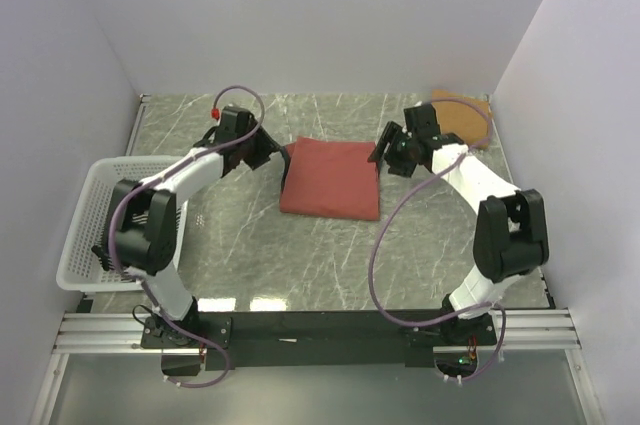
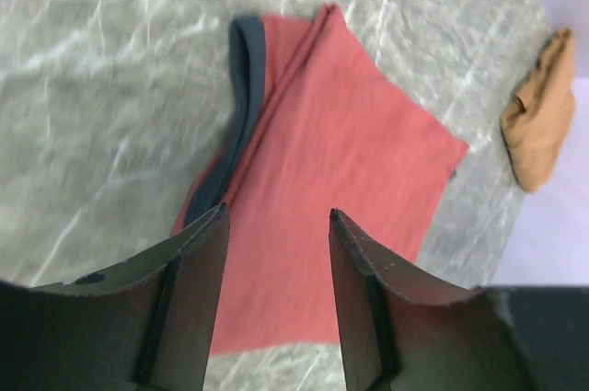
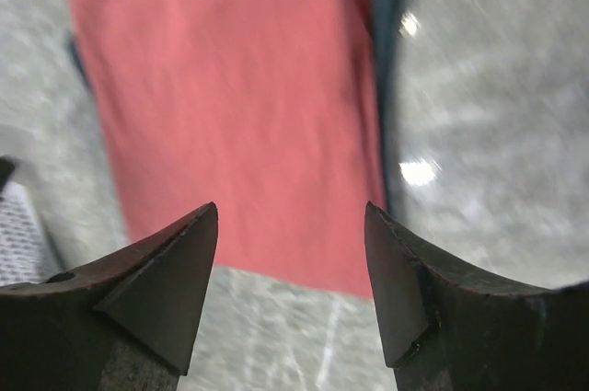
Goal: Fold and stack the tank tops
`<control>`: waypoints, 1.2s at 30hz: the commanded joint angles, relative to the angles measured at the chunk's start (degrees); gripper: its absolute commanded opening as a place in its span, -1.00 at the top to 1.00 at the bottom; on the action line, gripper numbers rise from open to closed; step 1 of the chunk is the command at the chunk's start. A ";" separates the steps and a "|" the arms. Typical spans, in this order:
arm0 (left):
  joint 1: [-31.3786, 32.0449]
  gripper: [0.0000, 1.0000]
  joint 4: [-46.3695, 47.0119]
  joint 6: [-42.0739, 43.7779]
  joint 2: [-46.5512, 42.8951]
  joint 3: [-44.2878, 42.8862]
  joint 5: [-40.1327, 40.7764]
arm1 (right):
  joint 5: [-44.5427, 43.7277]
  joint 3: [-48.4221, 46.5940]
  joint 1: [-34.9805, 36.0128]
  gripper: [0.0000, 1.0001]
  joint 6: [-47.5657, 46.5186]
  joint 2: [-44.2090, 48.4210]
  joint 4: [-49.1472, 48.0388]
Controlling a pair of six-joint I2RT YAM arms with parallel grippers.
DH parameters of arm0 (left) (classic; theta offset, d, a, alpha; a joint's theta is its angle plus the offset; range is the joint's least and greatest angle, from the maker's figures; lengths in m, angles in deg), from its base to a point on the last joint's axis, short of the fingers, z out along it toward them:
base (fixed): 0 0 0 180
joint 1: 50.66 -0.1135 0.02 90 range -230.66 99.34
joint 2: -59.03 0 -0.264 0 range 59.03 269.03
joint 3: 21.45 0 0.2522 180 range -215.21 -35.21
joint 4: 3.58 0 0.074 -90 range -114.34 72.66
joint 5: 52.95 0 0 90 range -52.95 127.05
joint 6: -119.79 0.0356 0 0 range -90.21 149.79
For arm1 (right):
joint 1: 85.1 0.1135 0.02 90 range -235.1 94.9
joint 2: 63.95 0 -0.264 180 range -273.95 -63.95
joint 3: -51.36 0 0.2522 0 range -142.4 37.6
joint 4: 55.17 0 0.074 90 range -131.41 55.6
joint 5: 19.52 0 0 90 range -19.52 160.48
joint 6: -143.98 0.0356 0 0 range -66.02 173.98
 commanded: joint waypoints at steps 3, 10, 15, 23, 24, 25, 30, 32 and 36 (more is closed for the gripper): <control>1.27 -0.04 3.80 -1.80 -8.30 10.13 -0.66 | -3.70 3.86 -0.03 -0.47 -4.25 2.59 -5.96; 1.88 0.01 4.42 -0.58 -8.40 13.22 -3.12 | -0.44 6.22 -0.21 -0.53 -5.23 2.14 -11.76; 1.88 0.05 4.07 0.48 -8.66 14.62 -3.74 | -1.14 9.12 -0.29 -0.53 -4.87 2.41 -14.66; 2.23 0.07 2.05 1.89 -9.27 12.08 -4.80 | -2.02 10.98 -0.73 -0.54 -4.79 3.46 -15.37; 2.41 0.07 1.70 2.41 -9.45 11.56 -4.62 | -2.02 11.06 -0.65 -0.54 -4.61 4.16 -15.55; 2.50 0.07 1.35 2.59 -9.89 11.38 -4.45 | -1.94 11.76 -0.91 -0.54 -4.52 4.69 -15.81; 2.50 0.07 -1.46 5.13 -13.23 10.50 -4.27 | -1.76 12.21 -1.61 -0.57 -3.91 8.11 -15.64; 2.59 0.07 -2.08 6.01 -14.81 10.58 -4.79 | -1.93 12.12 -2.05 -0.59 -3.73 9.43 -14.85; 3.55 0.07 -2.17 7.59 -18.24 13.12 -5.68 | -1.85 12.65 -3.10 -0.64 -3.64 11.89 -13.97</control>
